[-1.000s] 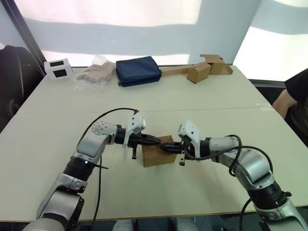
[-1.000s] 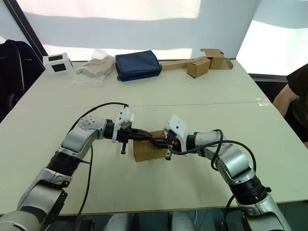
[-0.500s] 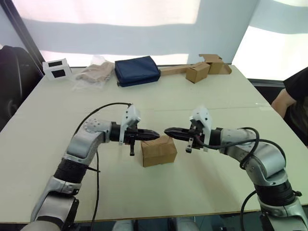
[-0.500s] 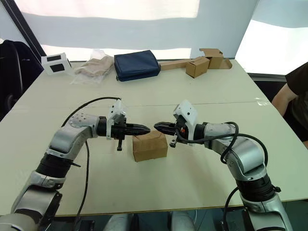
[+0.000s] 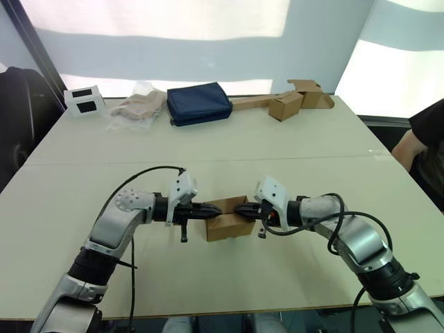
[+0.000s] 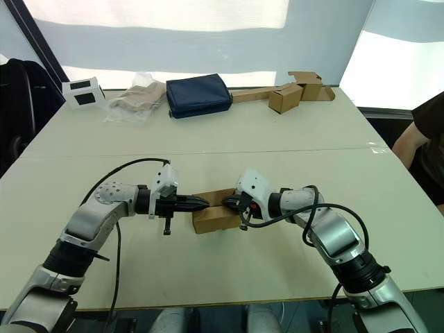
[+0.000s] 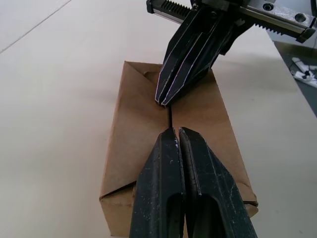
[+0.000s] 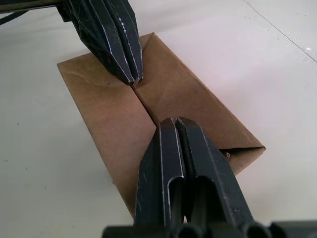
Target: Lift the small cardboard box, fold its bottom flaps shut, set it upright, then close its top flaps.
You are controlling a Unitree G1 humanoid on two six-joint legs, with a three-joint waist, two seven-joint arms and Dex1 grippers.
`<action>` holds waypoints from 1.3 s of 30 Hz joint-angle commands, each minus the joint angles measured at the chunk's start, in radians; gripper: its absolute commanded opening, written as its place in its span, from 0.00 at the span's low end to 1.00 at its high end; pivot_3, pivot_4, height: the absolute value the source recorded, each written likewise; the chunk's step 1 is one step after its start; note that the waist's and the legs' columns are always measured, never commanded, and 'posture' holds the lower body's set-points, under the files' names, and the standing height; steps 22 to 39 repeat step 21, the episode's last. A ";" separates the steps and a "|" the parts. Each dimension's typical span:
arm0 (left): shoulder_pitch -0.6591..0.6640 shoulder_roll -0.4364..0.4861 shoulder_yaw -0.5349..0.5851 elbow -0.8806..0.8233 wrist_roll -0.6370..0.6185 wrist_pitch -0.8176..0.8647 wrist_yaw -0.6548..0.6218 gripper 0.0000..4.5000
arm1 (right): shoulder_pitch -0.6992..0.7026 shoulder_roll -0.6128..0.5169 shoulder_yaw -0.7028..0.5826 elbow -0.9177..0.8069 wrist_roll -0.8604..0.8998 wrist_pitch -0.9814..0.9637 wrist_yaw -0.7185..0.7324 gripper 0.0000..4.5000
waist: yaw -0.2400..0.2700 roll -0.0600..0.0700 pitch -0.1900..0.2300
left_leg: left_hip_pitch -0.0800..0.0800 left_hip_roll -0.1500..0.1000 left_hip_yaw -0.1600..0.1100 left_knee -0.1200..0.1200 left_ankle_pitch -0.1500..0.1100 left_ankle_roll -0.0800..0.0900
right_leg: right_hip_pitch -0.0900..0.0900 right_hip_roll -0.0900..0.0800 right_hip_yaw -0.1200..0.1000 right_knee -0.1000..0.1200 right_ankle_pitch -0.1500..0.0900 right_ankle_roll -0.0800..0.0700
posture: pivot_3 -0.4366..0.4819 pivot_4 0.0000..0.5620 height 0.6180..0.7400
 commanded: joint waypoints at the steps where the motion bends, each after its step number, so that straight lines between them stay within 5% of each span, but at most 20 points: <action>1: 0.014 0.022 0.059 -0.078 -0.063 0.067 0.018 0.02 | -0.018 0.003 -0.095 -0.072 0.079 0.052 0.003 0.00 | -0.001 0.000 0.000 | 0.000 0.000 0.000 0.000 0.000 0.000 | 0.000 0.000 0.000 0.000 0.000 0.000 | 0.48 0.27 1.00; 12: 0.116 0.237 0.287 -0.298 -0.234 0.211 0.015 0.02 | 0.021 -0.191 -0.299 -0.299 0.251 0.197 0.065 0.00 | -0.001 0.000 0.001 | -0.002 0.002 0.000 -0.001 0.000 0.000 | -0.003 0.000 0.000 -0.001 0.000 0.000 | 0.48 0.27 1.00; 20: 0.338 0.413 0.521 -0.387 -0.311 0.246 -0.022 0.02 | 0.211 -0.412 -0.533 -0.368 0.355 0.231 0.187 0.00 | 0.000 0.001 0.002 | -0.004 0.003 0.001 -0.002 0.000 0.000 | -0.003 -0.002 0.000 -0.005 -0.002 -0.002 | 0.48 0.27 1.00; 39: 0.367 0.421 0.548 -0.401 -0.330 0.263 -0.023 0.02 | 0.235 -0.427 -0.556 -0.364 0.356 0.226 0.199 0.00 | 0.000 0.001 0.002 | -0.005 0.003 0.001 -0.002 0.000 0.000 | -0.003 -0.002 0.000 -0.007 -0.002 -0.003 | 0.48 0.27 1.00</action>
